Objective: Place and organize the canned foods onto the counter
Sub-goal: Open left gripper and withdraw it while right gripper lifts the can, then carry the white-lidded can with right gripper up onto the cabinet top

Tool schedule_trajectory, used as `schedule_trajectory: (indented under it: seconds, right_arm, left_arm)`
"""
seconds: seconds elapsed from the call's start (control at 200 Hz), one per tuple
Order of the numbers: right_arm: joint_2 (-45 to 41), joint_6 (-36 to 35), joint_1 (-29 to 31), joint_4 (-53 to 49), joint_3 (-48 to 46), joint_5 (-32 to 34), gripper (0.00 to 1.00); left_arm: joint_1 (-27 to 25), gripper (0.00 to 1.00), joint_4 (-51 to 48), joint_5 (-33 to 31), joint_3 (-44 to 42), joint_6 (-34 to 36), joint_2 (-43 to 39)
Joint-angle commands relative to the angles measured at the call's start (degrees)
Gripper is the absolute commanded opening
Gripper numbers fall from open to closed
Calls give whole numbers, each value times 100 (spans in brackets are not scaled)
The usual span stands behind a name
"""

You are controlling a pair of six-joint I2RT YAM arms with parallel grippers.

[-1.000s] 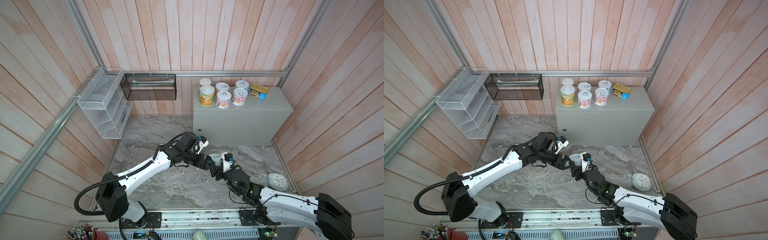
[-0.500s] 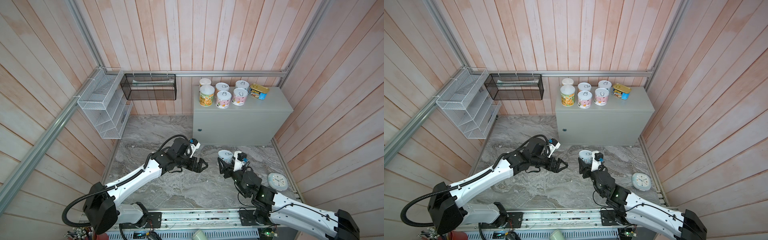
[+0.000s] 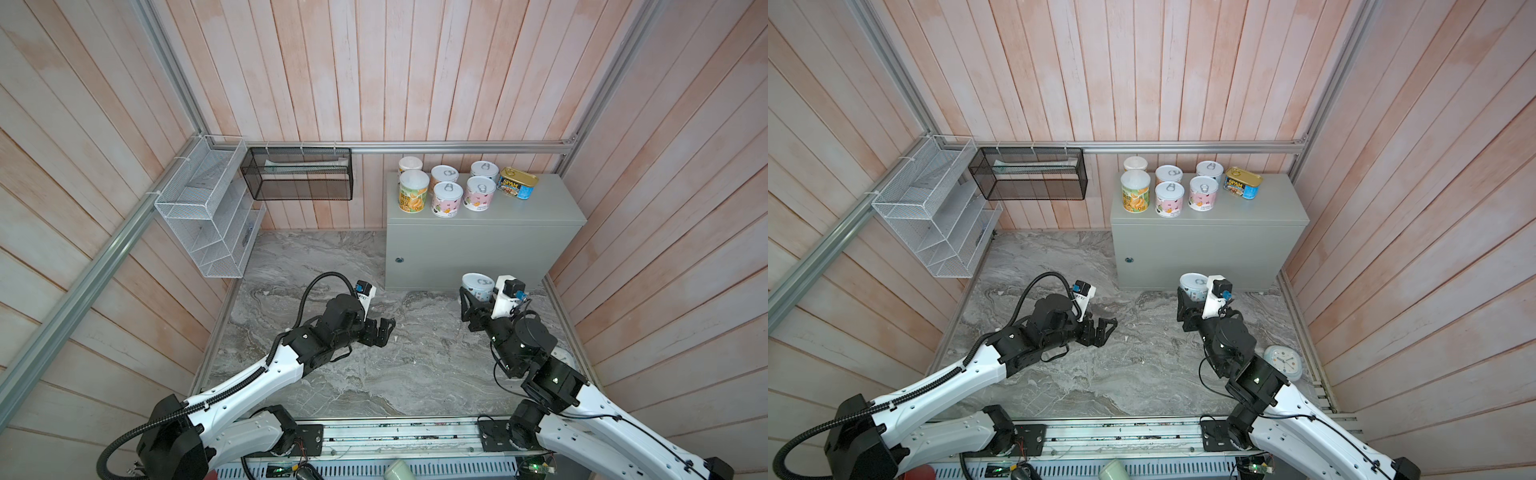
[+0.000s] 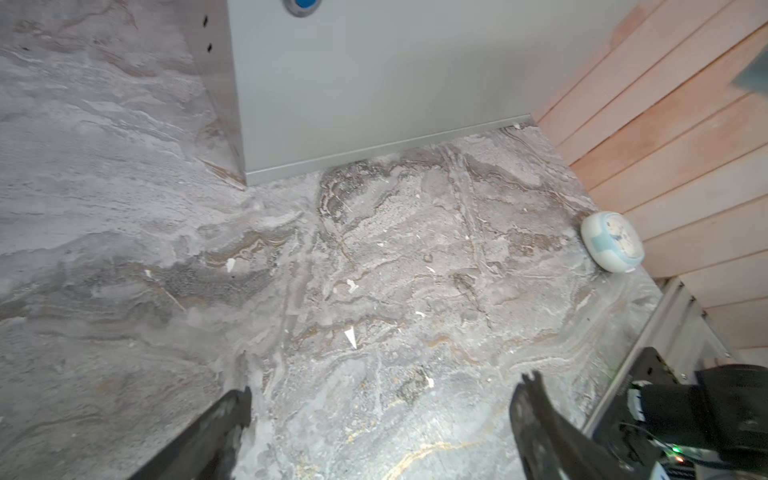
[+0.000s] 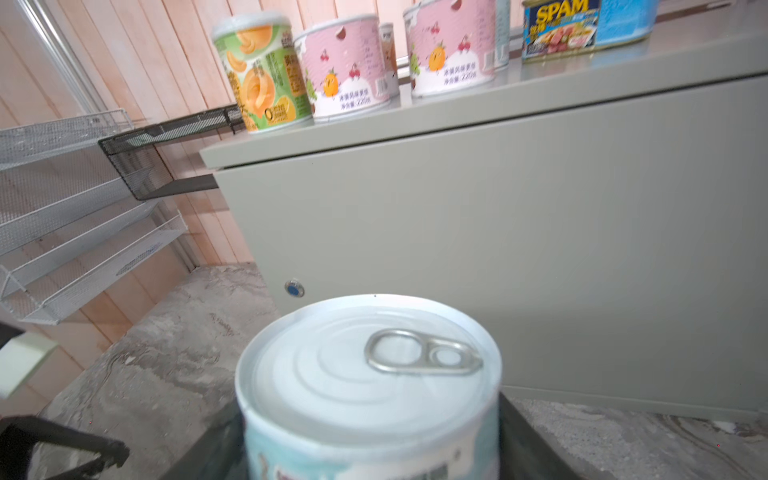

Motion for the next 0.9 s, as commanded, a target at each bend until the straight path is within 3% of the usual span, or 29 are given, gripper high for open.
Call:
schedule_trajectory:
  seconds: [0.0,0.165,0.405,0.59,0.895]
  right_arm:
    - [226,-280,-355,42,740,-454,60]
    - [787,-588,-883,-174,1705,-831,60]
    - [1428,-666,-1617,275,2265,-1413,60]
    - [2050,-785,-2000,189,3088,-1496,60]
    - [2910,-762,-2856,-99,4252,-1750,60]
  left_arm:
    - [31,100,906,-769,-541,274,-121]
    - [27,100,1749,-1336,-1257,470,-287]
    - [30,100,2305,-1600,-1952,488,-598]
    - [30,100,2812,-1726,-2576,434,-855]
    - [26,100,2724,-1710,-2530,389,-990]
